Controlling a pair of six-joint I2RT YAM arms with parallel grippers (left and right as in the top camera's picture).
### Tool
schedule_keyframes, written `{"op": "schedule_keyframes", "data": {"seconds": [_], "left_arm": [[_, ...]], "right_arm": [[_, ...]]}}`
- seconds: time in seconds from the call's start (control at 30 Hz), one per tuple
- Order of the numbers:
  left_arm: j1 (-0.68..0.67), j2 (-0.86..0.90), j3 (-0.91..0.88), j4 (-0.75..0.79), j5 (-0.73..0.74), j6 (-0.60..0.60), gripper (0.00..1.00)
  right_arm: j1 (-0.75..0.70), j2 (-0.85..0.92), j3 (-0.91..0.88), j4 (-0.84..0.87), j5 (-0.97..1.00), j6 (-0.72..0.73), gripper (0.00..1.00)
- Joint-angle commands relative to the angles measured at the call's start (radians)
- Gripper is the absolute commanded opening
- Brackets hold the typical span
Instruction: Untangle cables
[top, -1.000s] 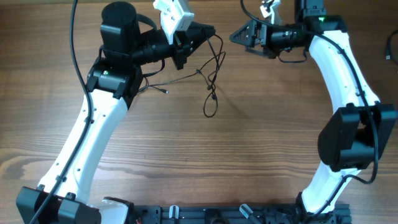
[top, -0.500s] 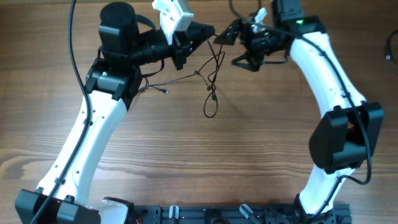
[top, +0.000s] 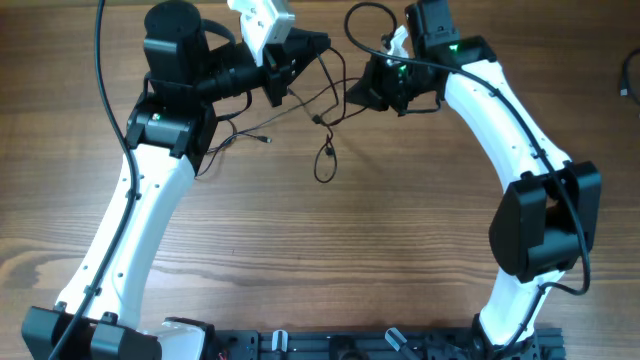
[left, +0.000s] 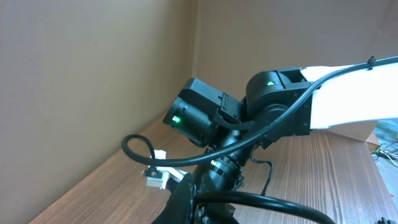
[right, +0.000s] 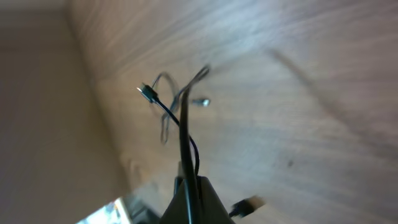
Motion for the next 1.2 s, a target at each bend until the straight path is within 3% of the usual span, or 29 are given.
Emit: {"op": "schedule_keyframes", "data": {"seconds": [0.0, 0.3, 0.53, 0.77, 0.87, 1.17], "left_arm": [[0.018, -0.027, 0.006, -0.002, -0.029, 0.011, 0.04], [0.196, -0.028, 0.006, -0.053, -0.104, 0.012, 0.04], [0.334, -0.028, 0.006, -0.103, -0.103, 0.011, 0.04], [0.336, -0.028, 0.006, -0.177, -0.104, 0.039, 0.04], [0.32, -0.028, 0.006, -0.178, -0.103, 0.03, 0.21], [0.301, -0.028, 0.006, -0.259, -0.104, 0.032, 0.27]], "right_arm": [[-0.071, 0.024, -0.004, 0.025, 0.108, -0.016, 0.04], [-0.409, 0.024, -0.004, -0.054, 0.111, -0.23, 0.05], [-0.536, 0.024, -0.004, -0.106, 0.182, -0.305, 0.05], [-0.522, 0.024, -0.004, -0.122, 0.183, -0.359, 0.04], [-0.489, 0.024, -0.004, -0.133, 0.183, -0.407, 0.05], [-0.273, 0.024, -0.004, -0.138, 0.403, -0.463, 0.05]]}}
